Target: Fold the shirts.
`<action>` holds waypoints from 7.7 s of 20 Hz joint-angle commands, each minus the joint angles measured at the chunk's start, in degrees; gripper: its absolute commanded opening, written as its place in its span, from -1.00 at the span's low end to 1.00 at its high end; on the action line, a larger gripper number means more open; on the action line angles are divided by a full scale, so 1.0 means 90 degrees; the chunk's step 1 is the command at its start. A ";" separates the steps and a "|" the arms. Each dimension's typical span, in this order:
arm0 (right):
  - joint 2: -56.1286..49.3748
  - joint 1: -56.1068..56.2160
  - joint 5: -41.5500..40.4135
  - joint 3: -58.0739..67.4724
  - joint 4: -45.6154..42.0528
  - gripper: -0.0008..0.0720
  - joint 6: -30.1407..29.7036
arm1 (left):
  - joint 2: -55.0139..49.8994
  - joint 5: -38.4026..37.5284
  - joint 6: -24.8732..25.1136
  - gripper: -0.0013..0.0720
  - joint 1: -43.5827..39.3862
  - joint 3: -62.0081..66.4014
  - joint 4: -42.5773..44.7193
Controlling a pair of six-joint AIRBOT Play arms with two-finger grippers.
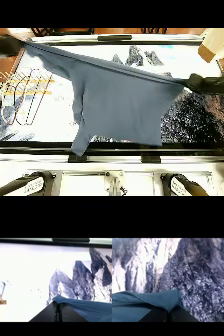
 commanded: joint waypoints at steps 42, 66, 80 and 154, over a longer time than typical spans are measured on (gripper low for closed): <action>-0.2327 -0.0172 0.0755 -0.1943 0.0138 0.40 0.0498 | -0.2839 -0.1450 0.0250 -0.86 -0.0629 -0.2091 -0.1710; 0.2902 0.0639 -0.0109 0.2759 -0.1503 -0.79 0.0537 | 0.2749 -0.0515 -0.0104 -0.86 0.1503 0.2730 -0.0415; -0.0180 0.0646 0.1863 0.2399 -0.1617 -0.79 0.0464 | 0.1615 -0.2465 0.0012 -0.86 0.1387 -0.0253 -0.0289; 0.2977 0.1870 -0.0427 0.3883 -0.1241 -0.79 0.0345 | 0.4087 0.0121 -0.1202 -0.86 0.1185 0.1991 -0.0828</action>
